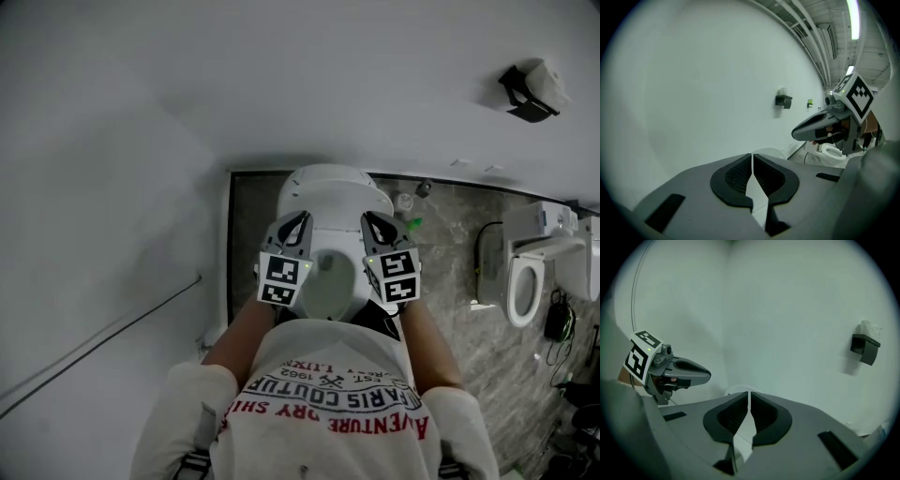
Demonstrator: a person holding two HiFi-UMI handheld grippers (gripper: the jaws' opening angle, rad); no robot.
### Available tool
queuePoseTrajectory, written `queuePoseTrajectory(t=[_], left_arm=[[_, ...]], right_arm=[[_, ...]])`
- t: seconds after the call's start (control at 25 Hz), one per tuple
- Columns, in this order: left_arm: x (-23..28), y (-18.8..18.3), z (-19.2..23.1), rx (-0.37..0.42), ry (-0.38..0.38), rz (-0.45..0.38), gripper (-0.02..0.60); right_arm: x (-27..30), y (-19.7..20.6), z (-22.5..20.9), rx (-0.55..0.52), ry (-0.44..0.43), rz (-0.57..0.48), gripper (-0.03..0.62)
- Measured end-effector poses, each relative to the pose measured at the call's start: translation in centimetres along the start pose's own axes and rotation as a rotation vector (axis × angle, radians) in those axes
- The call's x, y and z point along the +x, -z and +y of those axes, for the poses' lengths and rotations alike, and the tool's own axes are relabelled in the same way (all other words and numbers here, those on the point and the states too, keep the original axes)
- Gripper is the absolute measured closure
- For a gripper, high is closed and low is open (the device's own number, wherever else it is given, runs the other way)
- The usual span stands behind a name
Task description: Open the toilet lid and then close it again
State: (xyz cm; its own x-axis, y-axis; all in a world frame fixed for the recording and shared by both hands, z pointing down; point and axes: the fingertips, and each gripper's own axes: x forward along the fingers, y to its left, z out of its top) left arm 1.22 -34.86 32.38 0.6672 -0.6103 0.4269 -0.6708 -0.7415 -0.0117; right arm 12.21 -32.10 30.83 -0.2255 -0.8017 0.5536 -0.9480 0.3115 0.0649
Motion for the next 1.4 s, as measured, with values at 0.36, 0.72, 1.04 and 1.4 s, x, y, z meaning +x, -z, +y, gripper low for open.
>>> queuePoseTrajectory(t=[0.36,0.72,1.04,1.4], left_arm=[[6.4,2.0,0.2,0.250,0.057,0.123,0.489],[12.5,2.7,-0.2,0.566,0.142,0.233,0.462],[15.4,4.0,-0.1,0.699,0.219,0.301,0.463],[14.6,4.3,-0.6,0.735,0.291,0.289,0.499]], right_arm=[[5.1,2.4,-2.7,-0.178,-0.057,0.117,0.576],[9.6,4.1,-4.9,-0.377,-0.109,0.207,0.543],[12.2,6.0,-5.3,-0.563,-0.147,0.279,0.523],[12.1,6.3,-4.8,-0.605,-0.221,0.357,0.532]])
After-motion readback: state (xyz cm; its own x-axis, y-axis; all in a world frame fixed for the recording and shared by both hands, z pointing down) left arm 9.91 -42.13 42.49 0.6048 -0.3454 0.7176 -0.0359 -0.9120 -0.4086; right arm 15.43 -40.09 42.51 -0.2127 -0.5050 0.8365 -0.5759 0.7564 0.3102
